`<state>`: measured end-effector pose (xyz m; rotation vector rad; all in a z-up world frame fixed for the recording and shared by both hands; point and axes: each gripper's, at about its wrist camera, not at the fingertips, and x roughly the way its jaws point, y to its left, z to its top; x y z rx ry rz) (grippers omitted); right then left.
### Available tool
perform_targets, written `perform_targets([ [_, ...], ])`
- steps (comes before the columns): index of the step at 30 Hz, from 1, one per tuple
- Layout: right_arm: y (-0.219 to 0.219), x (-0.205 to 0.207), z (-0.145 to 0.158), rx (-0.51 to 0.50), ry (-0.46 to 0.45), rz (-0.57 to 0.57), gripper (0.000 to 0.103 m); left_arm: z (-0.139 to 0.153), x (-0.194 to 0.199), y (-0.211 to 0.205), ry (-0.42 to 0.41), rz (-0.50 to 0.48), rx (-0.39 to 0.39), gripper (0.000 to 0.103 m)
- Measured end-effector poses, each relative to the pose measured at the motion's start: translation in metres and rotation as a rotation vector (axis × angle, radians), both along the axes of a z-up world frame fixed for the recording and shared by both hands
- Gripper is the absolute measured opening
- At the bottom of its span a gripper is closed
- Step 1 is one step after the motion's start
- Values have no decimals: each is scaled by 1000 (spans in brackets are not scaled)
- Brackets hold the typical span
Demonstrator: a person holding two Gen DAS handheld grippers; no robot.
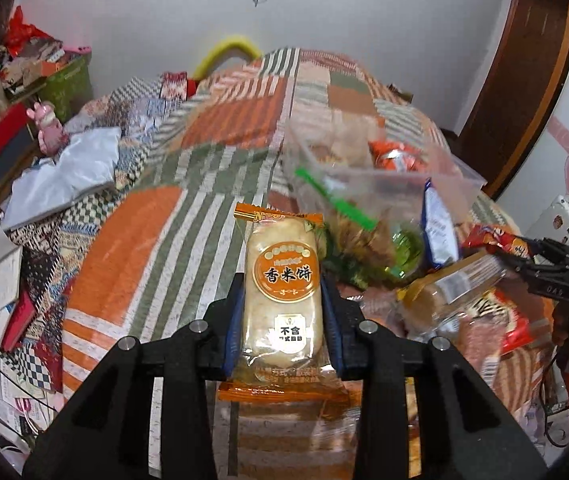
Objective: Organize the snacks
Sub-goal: 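Lift the red bag into the clear box with the right gripper while the left places the rice cake packet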
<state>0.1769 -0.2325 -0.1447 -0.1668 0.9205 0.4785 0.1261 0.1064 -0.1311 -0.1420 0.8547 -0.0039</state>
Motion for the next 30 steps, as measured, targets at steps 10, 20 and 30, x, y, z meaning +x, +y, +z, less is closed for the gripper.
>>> perform_targets([
  [10, -11, -6, 44, 72, -103, -30, 66, 35, 9, -13, -88, -25, 3, 35],
  [20, 10, 10, 81, 118, -214, -11, 66, 63, 47, -36, -159, -59, 46, 35],
  [30, 51, 41, 91, 124, -266, 48, 66, 55, 99, -58, -132, -129, 10, 35],
])
